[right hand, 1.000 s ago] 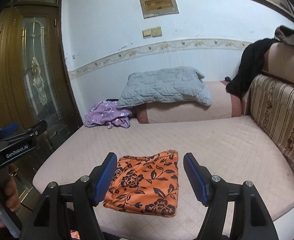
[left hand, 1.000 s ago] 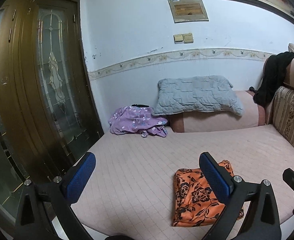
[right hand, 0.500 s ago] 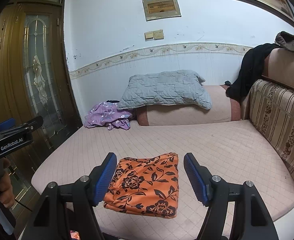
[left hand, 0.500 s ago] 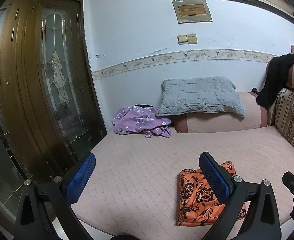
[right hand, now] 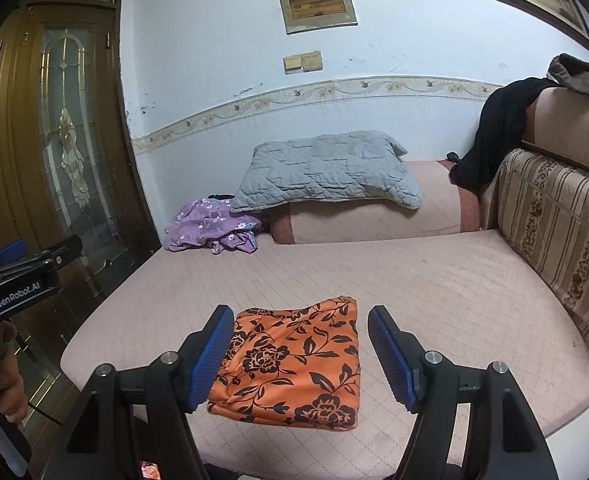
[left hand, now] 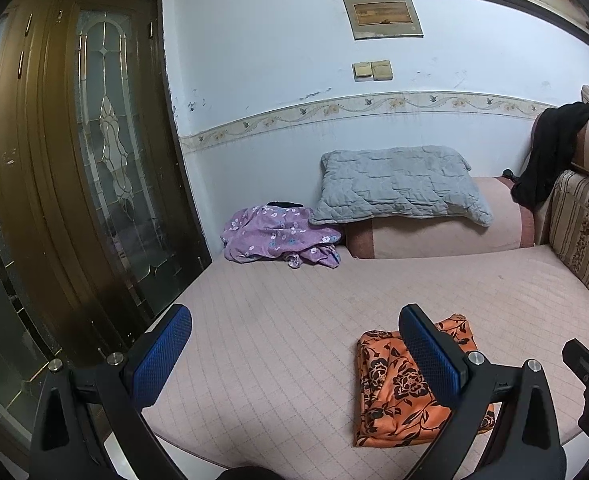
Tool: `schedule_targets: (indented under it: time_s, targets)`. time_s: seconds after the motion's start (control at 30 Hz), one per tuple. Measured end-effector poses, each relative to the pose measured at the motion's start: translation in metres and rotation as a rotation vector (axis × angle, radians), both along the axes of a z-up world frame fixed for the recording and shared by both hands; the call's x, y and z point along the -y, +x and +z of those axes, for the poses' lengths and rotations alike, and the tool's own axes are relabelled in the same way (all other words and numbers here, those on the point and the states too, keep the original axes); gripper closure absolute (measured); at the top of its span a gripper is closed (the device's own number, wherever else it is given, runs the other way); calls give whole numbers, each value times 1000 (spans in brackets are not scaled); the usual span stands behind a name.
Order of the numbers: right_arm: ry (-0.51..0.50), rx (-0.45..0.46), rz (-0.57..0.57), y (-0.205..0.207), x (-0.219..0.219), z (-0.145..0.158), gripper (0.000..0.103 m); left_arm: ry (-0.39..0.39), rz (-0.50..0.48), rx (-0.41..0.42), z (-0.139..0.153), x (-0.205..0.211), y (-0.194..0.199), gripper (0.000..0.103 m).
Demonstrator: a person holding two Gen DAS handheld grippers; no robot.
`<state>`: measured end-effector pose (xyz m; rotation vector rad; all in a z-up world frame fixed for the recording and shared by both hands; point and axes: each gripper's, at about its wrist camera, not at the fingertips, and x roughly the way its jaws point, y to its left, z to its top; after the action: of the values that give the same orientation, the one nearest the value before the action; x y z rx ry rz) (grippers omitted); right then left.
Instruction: Fold small clothes
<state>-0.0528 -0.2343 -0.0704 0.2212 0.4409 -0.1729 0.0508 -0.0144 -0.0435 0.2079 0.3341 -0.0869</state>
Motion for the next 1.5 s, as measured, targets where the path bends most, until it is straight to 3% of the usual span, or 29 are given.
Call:
schedule_targets:
  time_s: [0.93,1.5]
  targets:
    - [-2,-21,-54,-6,-13,4,30,-29,-27,16,11,-12,-16,0]
    - [-32,-1,-71,-14,-24,21,30,-40,-42,36,15,-20,-22,0]
